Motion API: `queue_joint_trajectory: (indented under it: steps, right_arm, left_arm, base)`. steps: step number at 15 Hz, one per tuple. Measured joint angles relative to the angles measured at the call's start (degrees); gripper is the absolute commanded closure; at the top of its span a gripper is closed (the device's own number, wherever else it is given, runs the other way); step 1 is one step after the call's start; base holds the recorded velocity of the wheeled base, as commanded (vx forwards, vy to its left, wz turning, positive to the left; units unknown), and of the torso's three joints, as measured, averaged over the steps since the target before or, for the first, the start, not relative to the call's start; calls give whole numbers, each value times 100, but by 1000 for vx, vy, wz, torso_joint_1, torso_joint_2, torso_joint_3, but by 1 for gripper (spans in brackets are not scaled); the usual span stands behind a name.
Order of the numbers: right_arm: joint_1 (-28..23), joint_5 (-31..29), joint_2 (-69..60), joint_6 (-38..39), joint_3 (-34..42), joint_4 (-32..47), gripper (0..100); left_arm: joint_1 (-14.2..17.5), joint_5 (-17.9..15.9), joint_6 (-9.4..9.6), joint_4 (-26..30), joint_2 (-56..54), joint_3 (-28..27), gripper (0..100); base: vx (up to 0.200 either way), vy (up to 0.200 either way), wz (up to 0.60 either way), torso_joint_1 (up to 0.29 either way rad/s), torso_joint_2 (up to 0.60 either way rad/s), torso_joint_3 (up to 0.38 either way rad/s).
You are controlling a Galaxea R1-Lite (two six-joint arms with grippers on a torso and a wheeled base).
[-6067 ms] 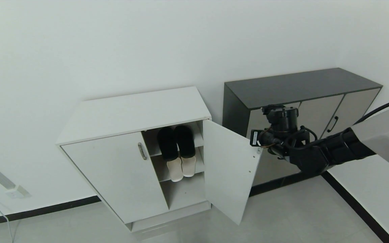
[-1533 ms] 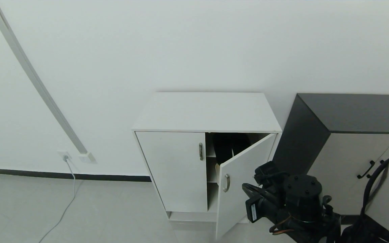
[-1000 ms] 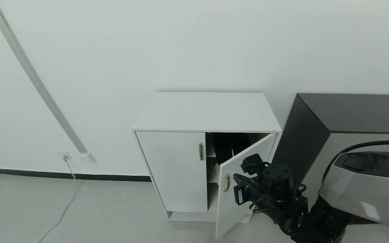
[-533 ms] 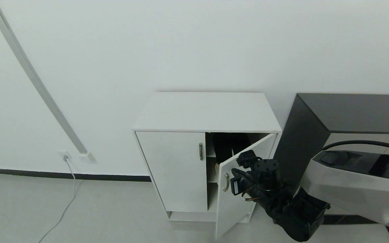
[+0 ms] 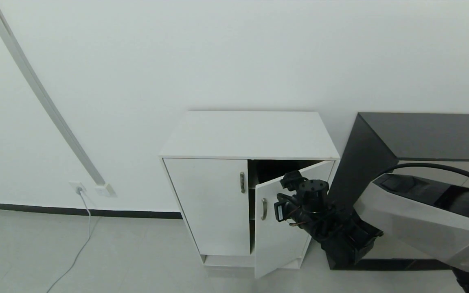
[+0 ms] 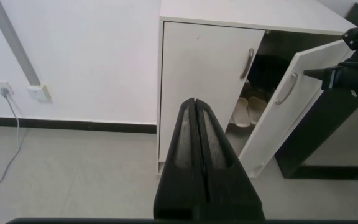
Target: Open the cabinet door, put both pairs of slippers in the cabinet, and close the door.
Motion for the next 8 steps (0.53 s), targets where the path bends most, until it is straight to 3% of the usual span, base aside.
queue_joint_trajectory:
  steps: [8]
  right_arm:
    - [-188,4,317,-139,-887,584,100]
  left_arm:
    - [0,0,0,0,0,0,100]
  base:
    - [0,0,0,0,0,0]
